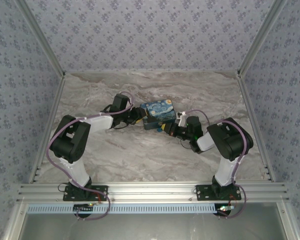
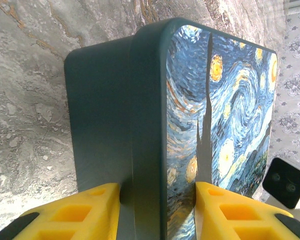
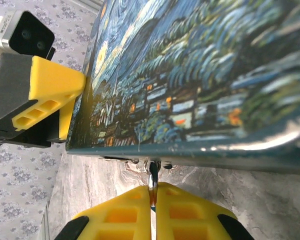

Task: Unlock the padlock with the key

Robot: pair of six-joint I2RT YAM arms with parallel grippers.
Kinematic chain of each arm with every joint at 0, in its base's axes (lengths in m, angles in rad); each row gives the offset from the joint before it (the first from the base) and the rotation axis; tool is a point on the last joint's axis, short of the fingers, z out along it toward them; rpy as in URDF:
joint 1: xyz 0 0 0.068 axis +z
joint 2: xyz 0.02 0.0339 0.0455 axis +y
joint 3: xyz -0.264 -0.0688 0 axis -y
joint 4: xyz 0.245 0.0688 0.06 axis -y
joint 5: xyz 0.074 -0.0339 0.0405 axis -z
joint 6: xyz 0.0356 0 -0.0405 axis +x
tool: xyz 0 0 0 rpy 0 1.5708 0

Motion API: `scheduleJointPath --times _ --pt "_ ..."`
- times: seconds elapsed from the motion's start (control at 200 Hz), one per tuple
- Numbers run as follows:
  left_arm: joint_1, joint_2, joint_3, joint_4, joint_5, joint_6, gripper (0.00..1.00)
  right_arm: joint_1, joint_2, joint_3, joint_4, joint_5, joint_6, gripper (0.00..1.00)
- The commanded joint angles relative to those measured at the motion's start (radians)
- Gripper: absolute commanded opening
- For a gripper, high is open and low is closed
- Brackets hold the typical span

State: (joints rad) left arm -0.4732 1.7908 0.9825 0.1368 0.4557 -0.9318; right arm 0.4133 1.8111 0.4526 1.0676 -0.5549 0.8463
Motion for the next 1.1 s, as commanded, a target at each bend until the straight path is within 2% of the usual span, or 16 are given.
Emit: scheduleJointPath --times 0.0,0.285,0.49,0.66,0.989,1.099 --pt "-0.003 0.006 -0.044 -0.114 -0.027 0.019 0.4 -0.015 -0.036 -0.009 0.041 0.041 0.017 0.09" --pt "0.006 -0.008 -0.05 -0.111 -0.023 0.019 0.42 -0.028 -0.063 -0.032 0.013 0.051 0.001 0.09" --pt "0.02 -0.06 -0.047 -0.108 -0.025 0.022 0.52 -0.028 -0.116 -0.049 -0.069 0.047 -0.045 0.09" --pt "0.027 -0.141 -0.044 -0.102 -0.062 0.058 0.6 -0.028 -0.233 -0.081 -0.186 0.067 -0.103 0.09" --pt "0.068 -0.413 -0.065 -0.126 -0.238 0.216 0.72 -0.018 -0.598 -0.026 -0.696 0.076 -0.275 0.1" --pt "0.071 -0.537 -0.11 -0.111 -0.365 0.302 0.76 -0.018 -0.711 0.017 -0.87 0.089 -0.314 0.1"
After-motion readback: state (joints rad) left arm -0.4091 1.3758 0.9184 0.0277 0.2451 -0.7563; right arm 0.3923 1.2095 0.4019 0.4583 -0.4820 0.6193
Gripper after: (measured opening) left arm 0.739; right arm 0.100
